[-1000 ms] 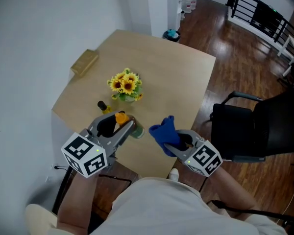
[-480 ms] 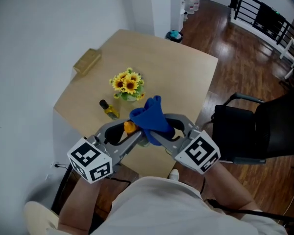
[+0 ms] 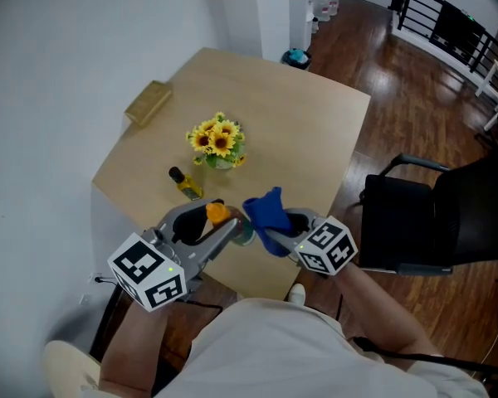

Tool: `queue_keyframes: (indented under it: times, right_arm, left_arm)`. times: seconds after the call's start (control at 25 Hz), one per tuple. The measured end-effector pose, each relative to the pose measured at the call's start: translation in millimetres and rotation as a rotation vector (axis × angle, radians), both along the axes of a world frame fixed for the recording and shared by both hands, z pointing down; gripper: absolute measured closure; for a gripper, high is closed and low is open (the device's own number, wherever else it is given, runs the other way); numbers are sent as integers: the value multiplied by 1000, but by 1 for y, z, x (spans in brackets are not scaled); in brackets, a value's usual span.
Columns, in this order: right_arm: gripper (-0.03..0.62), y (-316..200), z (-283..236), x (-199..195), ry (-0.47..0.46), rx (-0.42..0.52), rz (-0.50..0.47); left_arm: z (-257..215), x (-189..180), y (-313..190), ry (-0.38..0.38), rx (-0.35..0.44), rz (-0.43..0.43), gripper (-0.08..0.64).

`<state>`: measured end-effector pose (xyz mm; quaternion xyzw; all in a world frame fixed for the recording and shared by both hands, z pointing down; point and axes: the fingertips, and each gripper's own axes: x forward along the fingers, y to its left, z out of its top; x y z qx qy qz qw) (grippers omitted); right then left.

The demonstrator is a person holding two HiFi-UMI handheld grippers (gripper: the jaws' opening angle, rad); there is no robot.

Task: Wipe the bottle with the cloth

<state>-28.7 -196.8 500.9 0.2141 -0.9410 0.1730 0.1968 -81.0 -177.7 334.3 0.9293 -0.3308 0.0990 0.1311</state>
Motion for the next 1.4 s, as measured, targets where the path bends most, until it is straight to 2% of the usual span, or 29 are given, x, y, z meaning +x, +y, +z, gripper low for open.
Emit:
queue_keyframes:
  times: [0.12,0.36,0.72,1.04,1.24,1.4]
  right_arm:
    - [434,13,6,-12,-7,-50,-53]
    - [434,56,5,-21,-8,-76,-148]
    - [434,87,3,-1,-8,-93,-137]
    - [434,93,-7,50,-29,-80,60]
    - [434,99,1,80,-13,-149,218]
    - [434,107,-2,88,11,-178,302]
  left_arm:
    - [-1,0,-3,6,14,-3,399]
    - [0,2,-9,-14,46,-4,399]
    - [18,6,-27,-13,34,7,399]
    - [73,2,-73,-59,37,-26,398]
    - [130,-1,-110,-101,44,-61,397]
    - [181,-11,-146,-127,23,-123,397]
